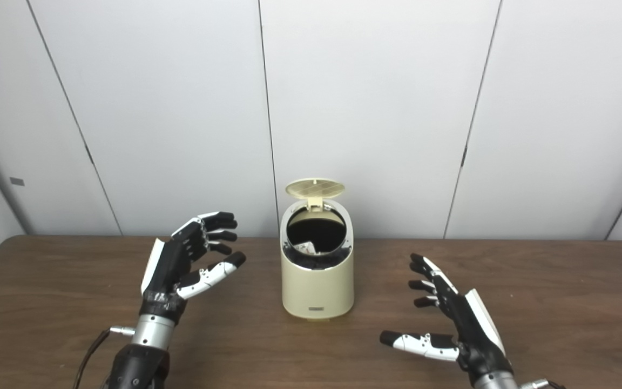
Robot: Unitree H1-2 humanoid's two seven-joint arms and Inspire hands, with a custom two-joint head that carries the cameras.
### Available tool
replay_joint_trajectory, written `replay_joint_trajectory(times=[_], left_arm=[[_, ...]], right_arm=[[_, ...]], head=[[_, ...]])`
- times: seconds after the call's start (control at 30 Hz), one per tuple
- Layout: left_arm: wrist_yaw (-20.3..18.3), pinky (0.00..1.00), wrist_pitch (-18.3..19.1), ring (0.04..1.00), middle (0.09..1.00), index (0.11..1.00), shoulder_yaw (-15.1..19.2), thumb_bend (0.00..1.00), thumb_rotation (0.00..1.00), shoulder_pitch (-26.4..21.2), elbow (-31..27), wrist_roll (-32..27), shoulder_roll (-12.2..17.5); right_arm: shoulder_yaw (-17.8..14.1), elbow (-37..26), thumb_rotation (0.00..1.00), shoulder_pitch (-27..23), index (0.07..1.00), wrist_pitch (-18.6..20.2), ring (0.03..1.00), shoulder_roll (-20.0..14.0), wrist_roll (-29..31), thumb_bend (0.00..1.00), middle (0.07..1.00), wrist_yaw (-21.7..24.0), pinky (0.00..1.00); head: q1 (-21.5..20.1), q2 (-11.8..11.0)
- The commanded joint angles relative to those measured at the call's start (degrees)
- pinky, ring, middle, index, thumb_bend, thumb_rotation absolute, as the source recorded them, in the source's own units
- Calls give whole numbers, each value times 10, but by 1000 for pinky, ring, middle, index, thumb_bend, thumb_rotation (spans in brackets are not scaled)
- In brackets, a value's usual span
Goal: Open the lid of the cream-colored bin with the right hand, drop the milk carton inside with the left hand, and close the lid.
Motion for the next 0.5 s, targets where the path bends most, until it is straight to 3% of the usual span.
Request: replay_joint_trajectory(times=[0.0, 0.33, 0.47], left_arm=[[-6, 541, 9, 632, 692, 717, 5, 753, 258, -10, -33, 5, 7], [-30, 509, 30, 596, 662, 712, 5, 744, 181, 39, -29, -10, -2], [-37, 564, 29, 635, 684, 726, 3, 735, 181, 53, -17, -5, -1]], right_arm=[[-4, -17, 315, -20, 913, -24, 808, -5, 5, 795, 889, -7, 684], [-6, -24, 316, -26, 909, -20, 814, -9, 10, 778, 887, -2, 698], [-6, -28, 312, -27, 910, -13, 818, -11, 12, 769, 892, 2, 699]], head=[[0, 1], [0, -1], [1, -3]])
